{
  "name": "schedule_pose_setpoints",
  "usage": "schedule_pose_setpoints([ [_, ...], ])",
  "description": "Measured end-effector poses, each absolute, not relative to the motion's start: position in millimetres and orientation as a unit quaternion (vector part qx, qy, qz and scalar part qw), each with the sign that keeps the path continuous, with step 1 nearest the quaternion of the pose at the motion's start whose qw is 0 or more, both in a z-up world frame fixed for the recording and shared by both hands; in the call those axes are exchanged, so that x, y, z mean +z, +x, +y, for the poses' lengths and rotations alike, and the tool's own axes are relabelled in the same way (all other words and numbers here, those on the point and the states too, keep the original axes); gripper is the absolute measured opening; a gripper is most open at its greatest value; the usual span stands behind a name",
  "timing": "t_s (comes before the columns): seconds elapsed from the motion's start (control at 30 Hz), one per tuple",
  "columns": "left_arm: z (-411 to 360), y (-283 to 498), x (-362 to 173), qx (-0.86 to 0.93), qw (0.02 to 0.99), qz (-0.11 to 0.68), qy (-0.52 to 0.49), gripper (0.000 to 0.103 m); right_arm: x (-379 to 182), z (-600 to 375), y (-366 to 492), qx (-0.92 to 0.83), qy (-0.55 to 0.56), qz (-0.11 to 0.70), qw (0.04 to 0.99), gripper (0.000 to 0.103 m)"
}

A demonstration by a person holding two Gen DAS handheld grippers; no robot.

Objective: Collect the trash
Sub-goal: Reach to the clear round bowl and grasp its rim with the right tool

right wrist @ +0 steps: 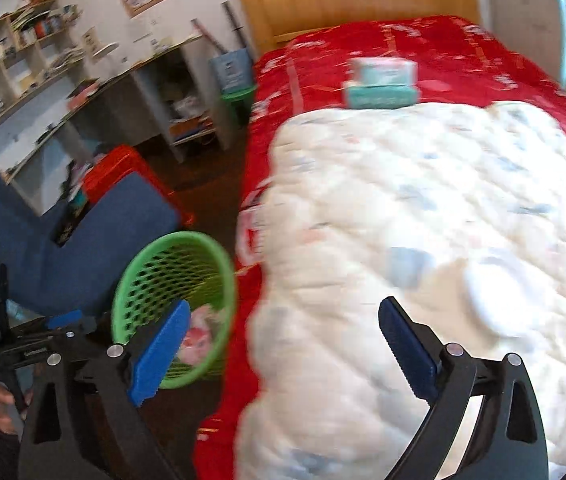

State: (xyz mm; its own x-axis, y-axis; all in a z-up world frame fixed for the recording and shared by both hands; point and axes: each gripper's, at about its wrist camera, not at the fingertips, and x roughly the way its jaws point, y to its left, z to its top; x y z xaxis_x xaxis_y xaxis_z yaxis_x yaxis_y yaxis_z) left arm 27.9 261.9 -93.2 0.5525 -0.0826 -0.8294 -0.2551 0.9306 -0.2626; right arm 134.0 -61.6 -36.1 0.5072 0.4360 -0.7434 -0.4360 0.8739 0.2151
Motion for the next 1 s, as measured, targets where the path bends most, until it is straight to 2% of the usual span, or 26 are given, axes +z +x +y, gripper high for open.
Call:
schedule_pose_setpoints([
  [0.47,209.6,59.5,-85.7,0.009,0.866,0.477,-0.149,0.076,-60.5,-186.6,169.9,0.116,0.019,0.438,0.891,0.093],
  [1.0,194.2,77.4,-91.7,0.005,0.860,0.492,-0.136,0.078,-95.7,-191.0,208.9,0.116,0.021,0.464,0.878,0.093],
])
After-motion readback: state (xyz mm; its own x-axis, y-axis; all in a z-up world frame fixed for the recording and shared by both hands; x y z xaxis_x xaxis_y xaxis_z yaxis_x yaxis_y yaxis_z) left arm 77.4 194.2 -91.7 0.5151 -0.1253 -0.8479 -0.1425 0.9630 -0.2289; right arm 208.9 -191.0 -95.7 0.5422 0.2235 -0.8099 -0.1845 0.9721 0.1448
